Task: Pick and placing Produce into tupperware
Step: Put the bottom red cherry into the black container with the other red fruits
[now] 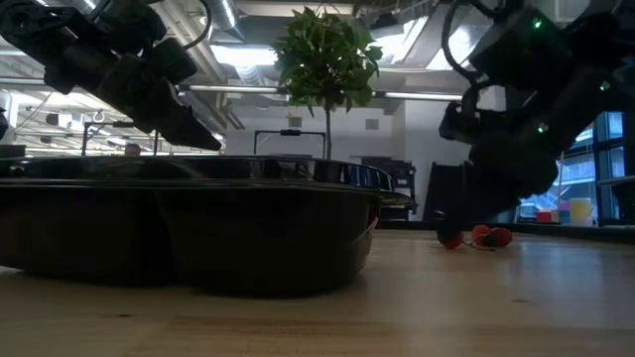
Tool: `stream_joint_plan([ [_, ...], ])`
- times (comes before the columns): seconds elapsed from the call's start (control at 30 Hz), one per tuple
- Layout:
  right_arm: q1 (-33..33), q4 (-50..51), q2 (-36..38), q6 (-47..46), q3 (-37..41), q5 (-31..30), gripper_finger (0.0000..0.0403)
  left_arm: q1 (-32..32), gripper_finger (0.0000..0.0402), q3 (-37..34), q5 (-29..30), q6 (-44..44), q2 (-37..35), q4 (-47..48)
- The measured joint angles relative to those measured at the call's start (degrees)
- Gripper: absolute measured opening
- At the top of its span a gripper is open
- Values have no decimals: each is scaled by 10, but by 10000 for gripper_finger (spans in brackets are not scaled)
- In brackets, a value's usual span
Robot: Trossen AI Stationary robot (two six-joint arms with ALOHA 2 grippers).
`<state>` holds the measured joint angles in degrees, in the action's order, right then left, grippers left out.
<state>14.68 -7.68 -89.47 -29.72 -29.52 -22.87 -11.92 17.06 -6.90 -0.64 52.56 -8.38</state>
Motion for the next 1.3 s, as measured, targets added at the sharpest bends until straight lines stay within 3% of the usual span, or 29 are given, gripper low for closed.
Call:
stream_joint_plan([
  [0.27, 2, -9, -33, -28, -1, 1, 231, 0, 236, 0, 0, 0, 0, 1],
  [0.8, 2, -6, -34, -18, -12, 7, 87, 0, 236, 0, 0, 0, 0, 1],
  [1.0, 2, 1, -35, 46, -78, 18, 79, 0, 236, 0, 0, 0, 0, 2],
  [1.3, 2, 17, -39, 210, -249, 48, 78, 0, 236, 0, 0, 0, 0, 2],
])
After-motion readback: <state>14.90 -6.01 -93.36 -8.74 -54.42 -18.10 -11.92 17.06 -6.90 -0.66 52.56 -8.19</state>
